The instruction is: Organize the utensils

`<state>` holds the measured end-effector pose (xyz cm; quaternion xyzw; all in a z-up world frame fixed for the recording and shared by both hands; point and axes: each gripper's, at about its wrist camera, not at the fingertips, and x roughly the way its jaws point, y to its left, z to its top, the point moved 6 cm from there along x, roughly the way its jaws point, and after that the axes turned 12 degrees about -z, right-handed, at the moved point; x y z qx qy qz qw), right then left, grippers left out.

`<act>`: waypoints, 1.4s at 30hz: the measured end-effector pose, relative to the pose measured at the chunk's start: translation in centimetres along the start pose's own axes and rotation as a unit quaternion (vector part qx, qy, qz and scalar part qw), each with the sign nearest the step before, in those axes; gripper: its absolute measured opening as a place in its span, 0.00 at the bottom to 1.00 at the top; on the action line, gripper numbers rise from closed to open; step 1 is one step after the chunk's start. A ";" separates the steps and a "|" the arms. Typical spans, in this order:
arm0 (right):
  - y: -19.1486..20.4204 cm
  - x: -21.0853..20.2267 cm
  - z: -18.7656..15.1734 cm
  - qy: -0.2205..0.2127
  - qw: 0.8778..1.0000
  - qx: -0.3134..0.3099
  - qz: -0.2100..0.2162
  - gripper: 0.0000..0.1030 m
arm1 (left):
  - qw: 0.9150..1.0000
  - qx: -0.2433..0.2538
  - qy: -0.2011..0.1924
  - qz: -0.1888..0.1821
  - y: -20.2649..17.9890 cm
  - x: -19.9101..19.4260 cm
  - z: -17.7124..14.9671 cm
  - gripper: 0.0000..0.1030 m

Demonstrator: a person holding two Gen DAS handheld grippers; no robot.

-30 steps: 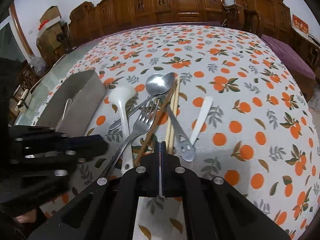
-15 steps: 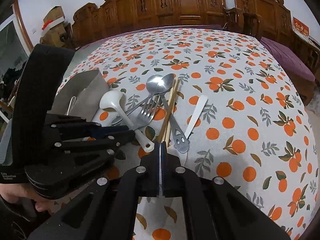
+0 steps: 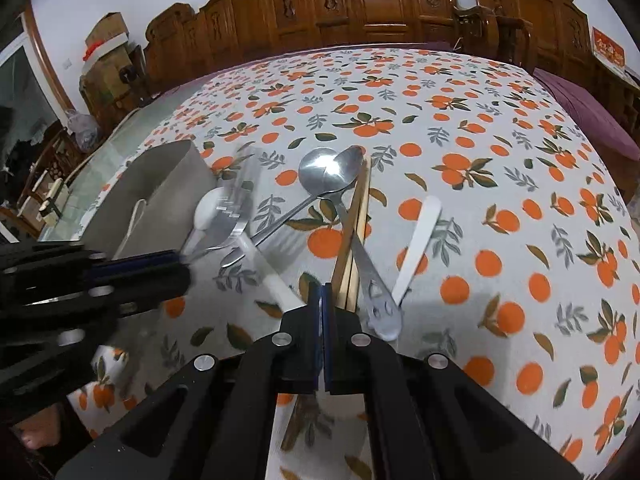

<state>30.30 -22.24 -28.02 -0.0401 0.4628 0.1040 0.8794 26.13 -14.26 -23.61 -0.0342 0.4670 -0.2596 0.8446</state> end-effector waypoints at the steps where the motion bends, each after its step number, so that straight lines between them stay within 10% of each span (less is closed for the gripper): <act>1: 0.1 0.3 0.1 0.001 1.000 -0.003 -0.003 0.03 | 1.000 -0.001 -0.006 0.000 0.1 -0.6 0.1 0.06; 27: 1.0 2.3 1.3 0.052 0.997 -0.045 -0.036 0.10 | 0.998 -0.016 -0.055 -0.003 2.8 -8.9 0.3 0.06; 42: -2.1 -3.9 2.7 0.012 0.999 0.032 -0.019 0.06 | 0.998 -0.043 -0.050 0.011 7.3 -11.3 0.7 0.06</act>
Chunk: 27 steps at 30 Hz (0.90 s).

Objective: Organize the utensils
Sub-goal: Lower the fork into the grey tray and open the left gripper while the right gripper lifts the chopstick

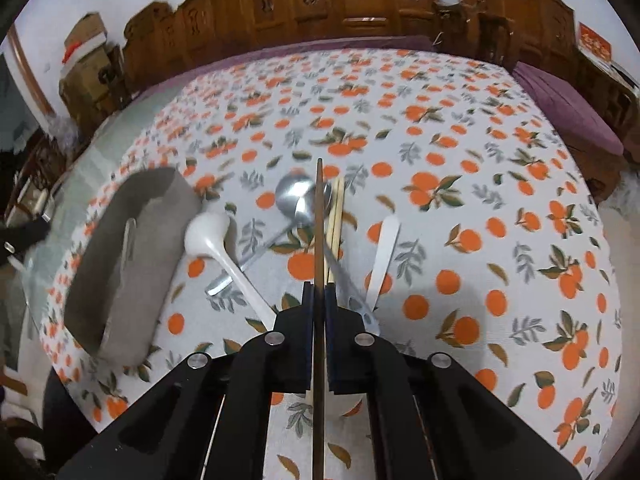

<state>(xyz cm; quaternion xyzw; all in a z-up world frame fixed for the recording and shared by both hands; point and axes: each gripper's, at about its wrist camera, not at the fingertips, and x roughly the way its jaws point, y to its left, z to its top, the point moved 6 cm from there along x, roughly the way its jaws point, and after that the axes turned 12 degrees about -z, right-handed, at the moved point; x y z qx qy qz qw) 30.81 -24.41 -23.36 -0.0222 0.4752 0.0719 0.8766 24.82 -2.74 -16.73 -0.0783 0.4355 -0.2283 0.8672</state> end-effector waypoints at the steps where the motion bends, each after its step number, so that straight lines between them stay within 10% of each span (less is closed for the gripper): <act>1: -0.1 -0.5 0.3 -0.005 1.000 0.005 0.004 0.06 | 1.000 -0.004 0.002 0.001 0.5 0.1 0.0 0.06; 27: 7.4 -5.0 2.1 -0.023 0.997 -0.036 0.063 0.06 | 0.993 -0.075 0.084 0.046 8.3 8.0 -2.2 0.06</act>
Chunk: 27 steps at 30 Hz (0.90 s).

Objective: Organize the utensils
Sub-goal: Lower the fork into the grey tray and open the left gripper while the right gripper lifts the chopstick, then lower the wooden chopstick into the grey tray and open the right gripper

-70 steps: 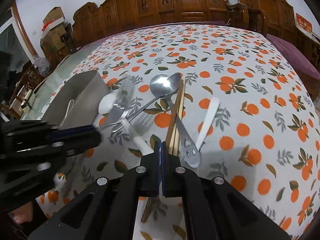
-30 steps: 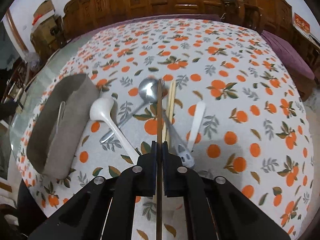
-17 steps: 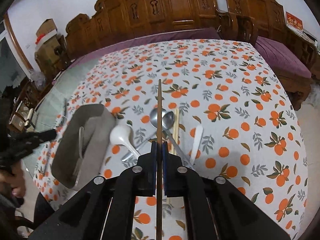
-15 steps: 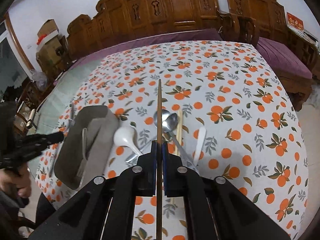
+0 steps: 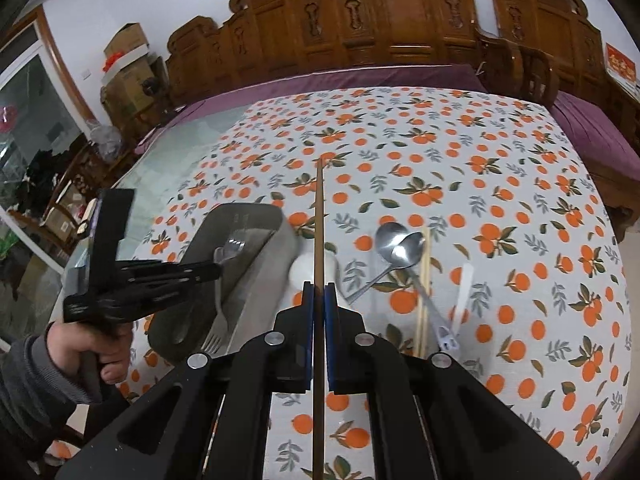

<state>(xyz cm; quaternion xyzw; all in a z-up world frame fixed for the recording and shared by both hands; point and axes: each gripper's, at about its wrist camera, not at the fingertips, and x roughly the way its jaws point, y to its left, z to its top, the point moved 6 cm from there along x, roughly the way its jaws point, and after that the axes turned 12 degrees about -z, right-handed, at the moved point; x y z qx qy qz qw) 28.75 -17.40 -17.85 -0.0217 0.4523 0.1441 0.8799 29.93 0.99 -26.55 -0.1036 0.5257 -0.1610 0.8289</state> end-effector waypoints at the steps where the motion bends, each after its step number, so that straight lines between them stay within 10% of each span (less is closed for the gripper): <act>1: 0.2 0.1 -0.1 0.001 1.000 -0.002 0.001 0.06 | 1.000 -0.002 0.002 0.000 0.1 0.2 0.0 0.06; 27: 11.5 6.6 -0.3 0.052 0.996 -0.016 0.077 0.06 | 0.995 -0.001 -0.095 0.013 2.0 -12.3 -0.7 0.11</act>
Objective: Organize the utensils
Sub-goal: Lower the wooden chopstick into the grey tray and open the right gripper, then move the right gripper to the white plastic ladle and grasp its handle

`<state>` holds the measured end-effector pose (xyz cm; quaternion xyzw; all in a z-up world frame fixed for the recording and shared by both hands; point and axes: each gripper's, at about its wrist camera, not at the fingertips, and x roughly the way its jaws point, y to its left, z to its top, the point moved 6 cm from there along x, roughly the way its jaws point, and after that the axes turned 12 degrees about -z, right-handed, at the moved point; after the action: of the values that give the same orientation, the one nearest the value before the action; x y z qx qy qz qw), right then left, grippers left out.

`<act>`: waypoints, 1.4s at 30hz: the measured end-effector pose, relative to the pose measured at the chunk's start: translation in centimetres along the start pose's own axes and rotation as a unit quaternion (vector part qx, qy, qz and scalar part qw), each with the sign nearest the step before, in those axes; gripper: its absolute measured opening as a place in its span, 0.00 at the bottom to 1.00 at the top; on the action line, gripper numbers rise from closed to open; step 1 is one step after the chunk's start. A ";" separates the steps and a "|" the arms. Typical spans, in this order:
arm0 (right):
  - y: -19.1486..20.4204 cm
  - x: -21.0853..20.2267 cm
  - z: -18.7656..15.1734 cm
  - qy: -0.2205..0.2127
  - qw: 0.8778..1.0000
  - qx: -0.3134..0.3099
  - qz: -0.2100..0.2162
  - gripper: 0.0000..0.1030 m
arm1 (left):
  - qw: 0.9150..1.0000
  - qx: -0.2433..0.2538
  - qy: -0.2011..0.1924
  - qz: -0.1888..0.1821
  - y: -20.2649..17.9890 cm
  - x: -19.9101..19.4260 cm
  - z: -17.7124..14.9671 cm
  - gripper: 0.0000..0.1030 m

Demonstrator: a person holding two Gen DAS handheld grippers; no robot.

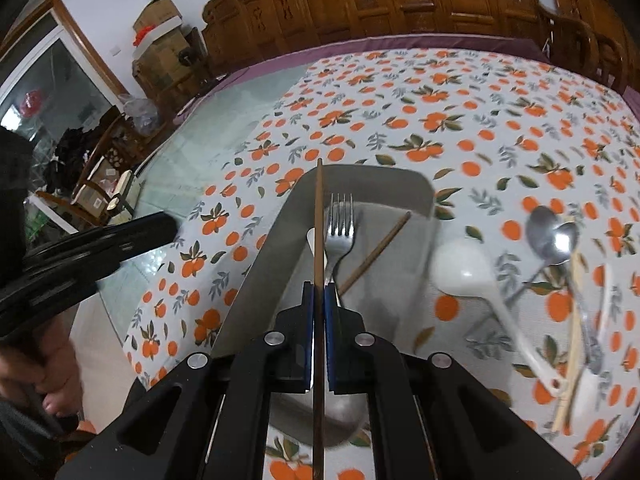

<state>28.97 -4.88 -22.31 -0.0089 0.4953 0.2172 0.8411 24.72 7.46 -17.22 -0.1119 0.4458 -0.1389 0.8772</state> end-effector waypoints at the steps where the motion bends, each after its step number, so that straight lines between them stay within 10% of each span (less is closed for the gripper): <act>1: 0.1 0.5 0.0 0.002 1.000 0.003 -0.001 0.06 | 1.000 0.002 -0.002 0.003 0.1 -0.3 0.0 0.12; 23: 0.3 4.6 0.7 0.029 0.999 0.032 -0.002 0.09 | 1.000 0.005 -0.022 0.017 0.9 -3.1 -0.4 0.15; 42: -8.0 -9.2 -1.7 -0.074 0.995 -0.023 -0.057 0.09 | 0.998 0.042 -0.035 0.019 -4.7 -2.1 -0.1 0.56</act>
<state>26.74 -15.77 -17.01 -0.0403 0.4251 0.1809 0.8860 22.74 3.75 -14.21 -0.0715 0.4105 -0.1367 0.8987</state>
